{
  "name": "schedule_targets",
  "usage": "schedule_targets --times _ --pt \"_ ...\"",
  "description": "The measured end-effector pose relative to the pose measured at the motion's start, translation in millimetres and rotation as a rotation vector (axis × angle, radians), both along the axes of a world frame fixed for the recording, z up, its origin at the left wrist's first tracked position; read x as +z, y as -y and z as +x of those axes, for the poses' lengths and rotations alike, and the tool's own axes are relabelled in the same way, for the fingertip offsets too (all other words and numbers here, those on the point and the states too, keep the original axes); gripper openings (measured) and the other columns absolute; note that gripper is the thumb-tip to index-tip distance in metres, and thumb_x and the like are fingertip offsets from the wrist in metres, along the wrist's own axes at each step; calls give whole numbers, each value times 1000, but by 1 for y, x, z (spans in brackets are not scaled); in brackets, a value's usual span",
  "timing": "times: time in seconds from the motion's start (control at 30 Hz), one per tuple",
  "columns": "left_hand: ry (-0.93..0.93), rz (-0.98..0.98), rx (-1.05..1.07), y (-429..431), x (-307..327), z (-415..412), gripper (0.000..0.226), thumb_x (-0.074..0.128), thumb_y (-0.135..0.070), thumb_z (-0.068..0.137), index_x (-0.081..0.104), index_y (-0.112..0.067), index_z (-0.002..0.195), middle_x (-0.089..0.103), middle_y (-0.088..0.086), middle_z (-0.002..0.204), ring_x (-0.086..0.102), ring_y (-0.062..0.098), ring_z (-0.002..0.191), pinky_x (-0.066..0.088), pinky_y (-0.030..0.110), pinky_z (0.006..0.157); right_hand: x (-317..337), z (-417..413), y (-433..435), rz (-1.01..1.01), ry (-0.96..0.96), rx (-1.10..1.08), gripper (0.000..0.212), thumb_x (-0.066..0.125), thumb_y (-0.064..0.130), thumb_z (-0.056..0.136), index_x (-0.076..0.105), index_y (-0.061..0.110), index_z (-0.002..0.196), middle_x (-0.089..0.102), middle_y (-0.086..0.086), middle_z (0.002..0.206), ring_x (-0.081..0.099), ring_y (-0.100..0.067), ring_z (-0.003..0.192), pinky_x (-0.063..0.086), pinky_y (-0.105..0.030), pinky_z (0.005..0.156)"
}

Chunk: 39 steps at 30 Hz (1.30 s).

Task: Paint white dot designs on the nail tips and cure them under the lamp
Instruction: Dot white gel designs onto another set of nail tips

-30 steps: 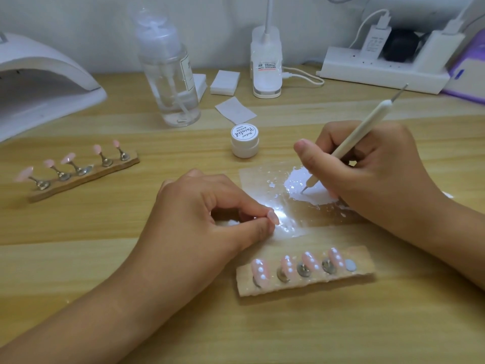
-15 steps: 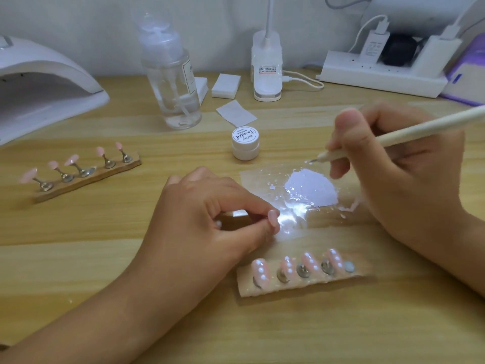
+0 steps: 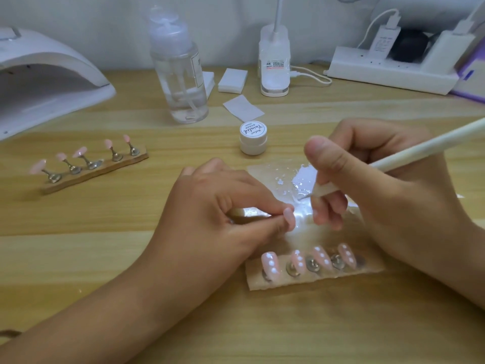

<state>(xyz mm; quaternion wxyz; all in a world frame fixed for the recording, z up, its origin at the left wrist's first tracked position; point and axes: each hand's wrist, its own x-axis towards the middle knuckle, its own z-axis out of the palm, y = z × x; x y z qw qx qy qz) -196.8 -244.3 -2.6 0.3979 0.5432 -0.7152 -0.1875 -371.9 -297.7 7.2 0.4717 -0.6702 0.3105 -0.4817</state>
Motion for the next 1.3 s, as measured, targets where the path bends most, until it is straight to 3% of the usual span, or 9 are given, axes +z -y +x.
schedule_targets --times 0.3,1.03,1.3 --pt "-6 -35 -22 0 1 0 4 77 -44 73 75 -41 72 72 -25 80 60 14 83 42 50 82 1 5 -4 2 -20 97 32 61 24 90 53 15 60 62 -2 50 65 -20 48 49 -22 49" --pt "13 -46 -37 1 2 1 5 76 -44 73 71 -45 72 71 -25 78 58 9 81 42 42 82 -1 6 -3 8 -42 104 32 63 23 91 56 14 61 64 -4 52 65 -17 47 47 -18 48" --pt "17 -39 -35 1 1 0 5 76 -45 72 75 -40 72 72 -23 79 61 12 83 43 48 82 -1 7 -4 27 -33 102 32 64 23 89 56 9 61 63 -2 51 66 -18 47 47 -15 47"
